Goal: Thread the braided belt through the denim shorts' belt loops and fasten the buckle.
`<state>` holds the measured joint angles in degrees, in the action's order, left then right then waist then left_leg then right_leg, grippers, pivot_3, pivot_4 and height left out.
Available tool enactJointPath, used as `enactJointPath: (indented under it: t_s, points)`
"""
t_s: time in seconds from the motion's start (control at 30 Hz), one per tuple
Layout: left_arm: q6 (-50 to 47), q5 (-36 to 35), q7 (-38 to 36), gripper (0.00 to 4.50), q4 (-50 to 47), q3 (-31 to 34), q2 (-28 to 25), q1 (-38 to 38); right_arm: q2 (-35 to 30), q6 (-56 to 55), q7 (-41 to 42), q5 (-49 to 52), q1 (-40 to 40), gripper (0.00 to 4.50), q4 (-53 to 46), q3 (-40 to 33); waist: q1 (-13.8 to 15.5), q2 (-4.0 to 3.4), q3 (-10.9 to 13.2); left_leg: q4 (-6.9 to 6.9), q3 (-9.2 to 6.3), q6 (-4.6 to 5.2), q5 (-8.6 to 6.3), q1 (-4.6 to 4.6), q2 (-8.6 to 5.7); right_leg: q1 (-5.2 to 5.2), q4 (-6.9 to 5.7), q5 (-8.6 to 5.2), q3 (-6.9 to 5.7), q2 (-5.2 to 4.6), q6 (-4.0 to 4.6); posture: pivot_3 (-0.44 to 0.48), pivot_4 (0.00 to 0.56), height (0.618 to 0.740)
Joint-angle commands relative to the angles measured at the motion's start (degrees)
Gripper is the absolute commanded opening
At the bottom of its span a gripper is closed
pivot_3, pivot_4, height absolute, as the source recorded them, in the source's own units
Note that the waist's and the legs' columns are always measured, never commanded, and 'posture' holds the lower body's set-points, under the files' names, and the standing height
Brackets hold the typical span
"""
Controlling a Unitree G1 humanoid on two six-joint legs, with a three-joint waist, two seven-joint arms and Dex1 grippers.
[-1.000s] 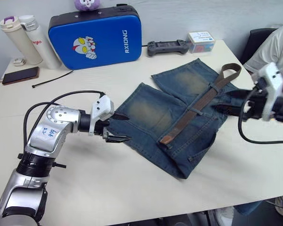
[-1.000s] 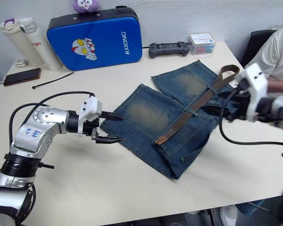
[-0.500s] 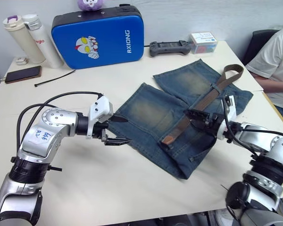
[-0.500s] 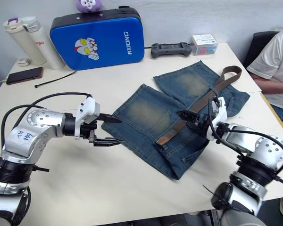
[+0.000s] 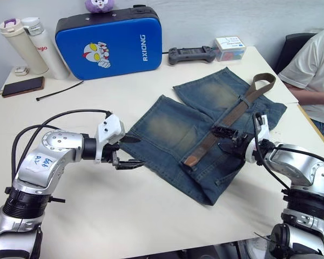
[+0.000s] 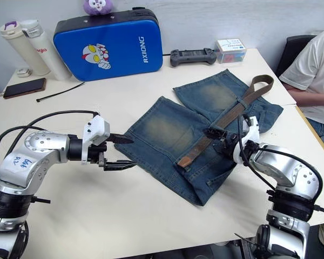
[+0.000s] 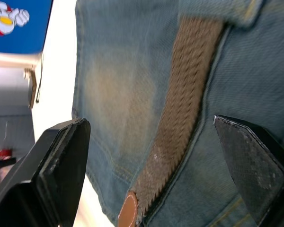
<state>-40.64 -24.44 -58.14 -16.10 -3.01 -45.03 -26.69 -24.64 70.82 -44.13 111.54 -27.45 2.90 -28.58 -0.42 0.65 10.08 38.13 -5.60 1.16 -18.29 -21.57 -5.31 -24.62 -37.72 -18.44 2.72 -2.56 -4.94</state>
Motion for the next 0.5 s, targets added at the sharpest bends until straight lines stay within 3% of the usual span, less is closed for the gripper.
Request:
enactJointPath:
  t_s: [0.03, 0.5]
  points:
    - [1.1, -0.4, 0.8, 4.5, -1.7, 0.8, 0.4, -0.9, -0.2, -1.9, 1.1, 1.5, 0.9, 4.45, -2.0, 0.9, 0.0, 0.0, 0.0, -0.01, 0.0, 0.0, 0.0, 0.0, 0.0, 0.0, -0.01, 0.0, 0.0, 0.0, 0.0, 0.0, 0.15, 0.74]
    - [0.7, -0.3, -0.6, 4.5, -0.8, 0.1, -1.2, -2.3, -0.2, -3.7, 5.4, 1.5, -0.7, 4.45, 1.2, 3.3, 0.0, 0.0, 0.0, -0.02, 0.0, 0.0, 0.0, 0.0, 0.0, 0.0, 0.02, 0.0, 0.0, 0.0, 0.0, 0.0, 0.15, 0.74]
